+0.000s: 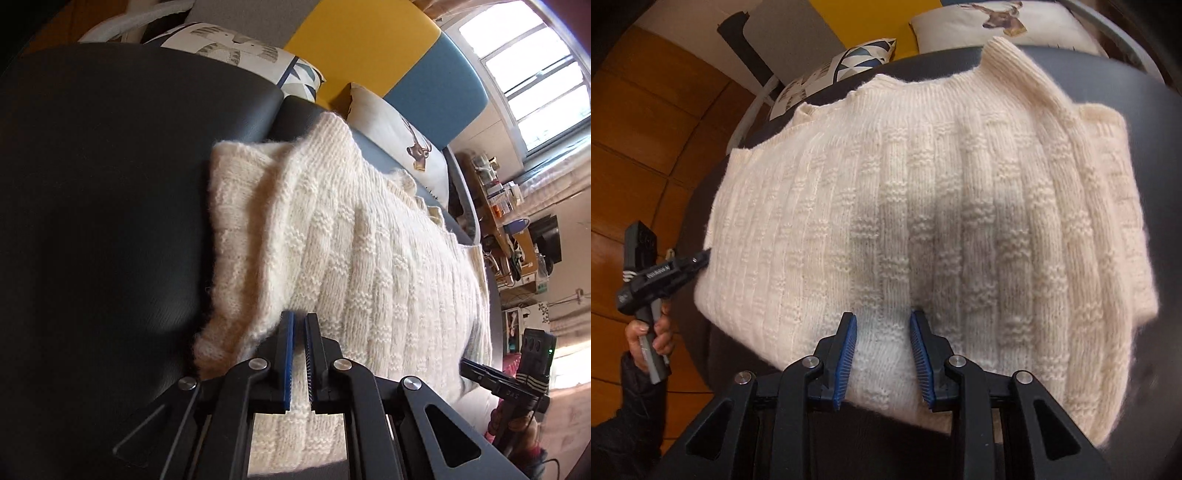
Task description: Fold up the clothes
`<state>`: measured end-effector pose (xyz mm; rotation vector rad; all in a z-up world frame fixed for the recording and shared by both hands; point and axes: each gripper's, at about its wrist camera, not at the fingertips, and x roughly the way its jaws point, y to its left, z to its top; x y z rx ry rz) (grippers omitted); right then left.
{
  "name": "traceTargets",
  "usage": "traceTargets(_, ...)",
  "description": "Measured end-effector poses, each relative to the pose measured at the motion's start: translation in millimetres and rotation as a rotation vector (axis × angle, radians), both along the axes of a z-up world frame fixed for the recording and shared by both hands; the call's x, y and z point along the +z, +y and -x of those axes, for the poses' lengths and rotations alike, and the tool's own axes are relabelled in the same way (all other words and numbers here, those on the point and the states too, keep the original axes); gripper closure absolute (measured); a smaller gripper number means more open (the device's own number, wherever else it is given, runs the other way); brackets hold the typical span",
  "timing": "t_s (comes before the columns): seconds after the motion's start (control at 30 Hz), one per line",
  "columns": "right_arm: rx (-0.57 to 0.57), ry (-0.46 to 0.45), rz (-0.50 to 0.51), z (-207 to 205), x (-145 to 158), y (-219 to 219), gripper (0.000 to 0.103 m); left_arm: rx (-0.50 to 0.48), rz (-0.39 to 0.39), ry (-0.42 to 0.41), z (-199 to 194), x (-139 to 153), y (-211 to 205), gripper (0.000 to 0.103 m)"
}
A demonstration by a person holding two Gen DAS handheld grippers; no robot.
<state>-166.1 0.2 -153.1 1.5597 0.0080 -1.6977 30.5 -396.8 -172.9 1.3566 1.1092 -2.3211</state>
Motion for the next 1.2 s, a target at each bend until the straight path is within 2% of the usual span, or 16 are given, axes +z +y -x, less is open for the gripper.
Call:
traceTargets(0.2,0.106,-0.03,-0.013,-54.0,2.4,18.4,0.073,-0.003,-0.005,-0.031,-49.1,2.9,14.2,0.095)
traceTargets(0.27,0.155,-0.045,-0.026,-68.3,8.3,23.6,0.073,-0.032,0.069,-0.041,-63.2,15.6,25.2,0.095)
traceTargets(0.3,0.177,-0.04,-0.024,-72.7,15.0,24.0,0.073,-0.055,0.119,-0.027,-68.3,25.4,31.1,0.095)
traceTargets(0.37,0.215,-0.002,-0.002,-77.1,35.6,20.7,0.073,-0.127,0.168,0.032,-69.7,47.1,41.4,0.095)
traceTargets(0.5,0.215,0.11,0.092,-64.7,78.6,-2.6,0.072,-0.292,0.32,0.113,-40.0,80.5,61.6,0.089)
traceTargets(0.57,0.203,0.145,0.075,-49.5,83.4,-30.4,0.07,-0.358,0.295,0.131,-14.9,80.9,63.2,0.083)
traceTargets(0.63,0.197,0.194,0.0,-39.4,76.6,-50.0,0.069,-0.397,0.268,0.107,9.8,72.4,63.9,0.073)
traceTargets(0.73,0.219,0.25,-0.122,-32.3,57.4,-69.7,0.069,-0.449,0.231,0.06,46.9,58.0,65.1,0.071)
traceTargets(0.8,0.228,0.273,-0.169,-28.9,47.8,-77.2,0.069,-0.47,0.265,0.034,54.7,51.8,69.1,0.07)
traceTargets(0.9,0.237,0.283,-0.201,-24.9,38.5,-84.2,0.065,-0.522,0.262,-0.027,71.7,33.2,73.9,0.06)
traceTargets(0.97,0.249,0.297,-0.218,-27.0,31.2,-92.9,0.064,-0.559,0.256,-0.07,83.5,20.2,77.0,0.058)
traceTargets(1.0,0.252,0.315,-0.218,-29.4,28.2,-96.3,0.064,-0.555,0.262,-0.064,83.9,18.8,77.9,0.058)
traceTargets(1.07,0.251,0.344,-0.212,-33.2,23.9,-100.1,0.064,-0.531,0.279,-0.033,80.3,19.8,79.2,0.063)
traceTargets(1.1,0.238,0.346,-0.199,-33.3,24.4,-97.0,0.064,-0.52,0.288,-0.018,78.6,20.3,79.8,0.091)
traceTargets(1.13,0.225,0.348,-0.187,-33.5,24.9,-93.9,0.064,-0.508,0.296,-0.002,76.8,20.8,80.5,0.098)
traceTargets(1.2,0.205,0.359,-0.167,-34.6,27.0,-87.7,0.067,-0.484,0.313,0.029,73.2,21.9,81.8,0.098)
